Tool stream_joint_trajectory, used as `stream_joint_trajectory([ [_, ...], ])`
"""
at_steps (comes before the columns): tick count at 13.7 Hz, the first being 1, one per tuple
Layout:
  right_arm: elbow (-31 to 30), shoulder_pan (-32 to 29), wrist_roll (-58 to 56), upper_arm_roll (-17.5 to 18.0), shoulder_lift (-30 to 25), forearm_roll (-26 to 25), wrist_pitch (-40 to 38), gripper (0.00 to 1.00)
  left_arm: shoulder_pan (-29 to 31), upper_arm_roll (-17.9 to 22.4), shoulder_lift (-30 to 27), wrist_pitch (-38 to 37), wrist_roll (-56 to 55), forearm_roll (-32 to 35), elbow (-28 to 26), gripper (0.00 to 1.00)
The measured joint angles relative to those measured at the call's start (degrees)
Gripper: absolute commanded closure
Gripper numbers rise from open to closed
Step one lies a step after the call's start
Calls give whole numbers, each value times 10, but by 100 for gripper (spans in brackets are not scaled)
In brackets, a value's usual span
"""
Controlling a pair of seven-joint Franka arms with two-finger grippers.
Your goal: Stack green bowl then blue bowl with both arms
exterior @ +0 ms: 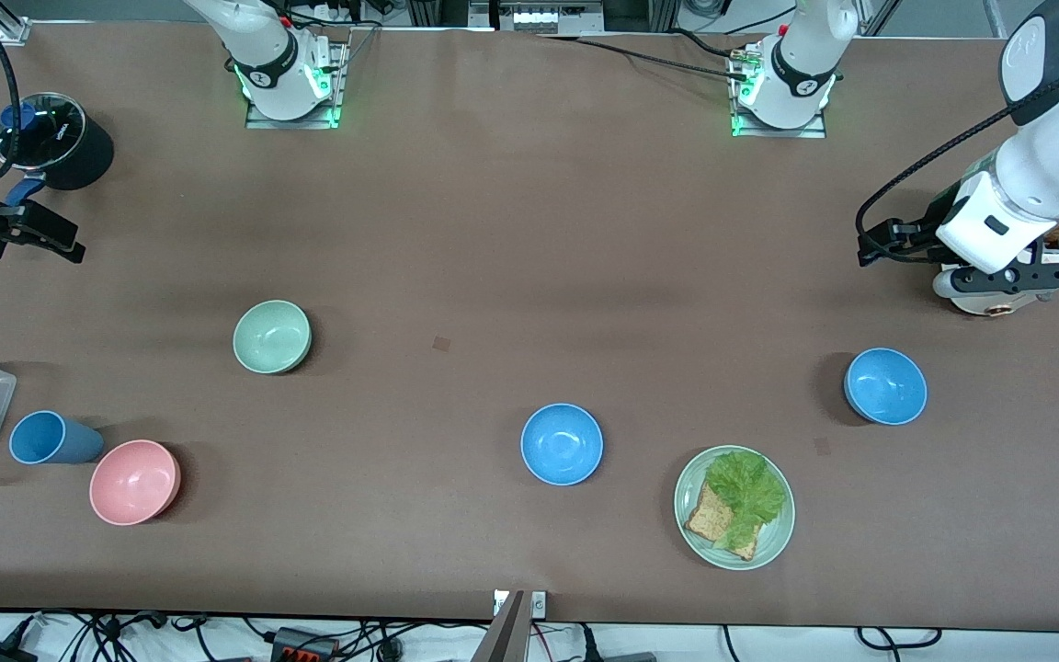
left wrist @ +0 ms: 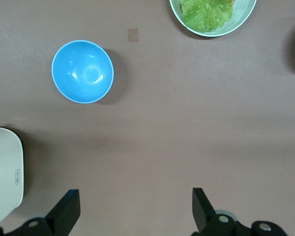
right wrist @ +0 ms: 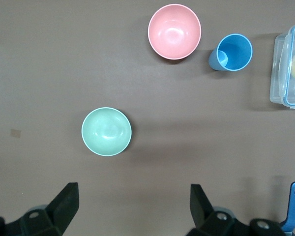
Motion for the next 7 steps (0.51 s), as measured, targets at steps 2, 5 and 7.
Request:
stream_joint_trajectory([
  [2,0,0,0,0,-1,0,0,0,0,0,2,0,0,0,0,0],
  [5,0,0,0,0,-4,0,-3,0,0,0,2,0,0,0,2,0],
  [7,-2,0,0,0,-6,0,-4,0,0,0,2,0,0,0,2,0],
])
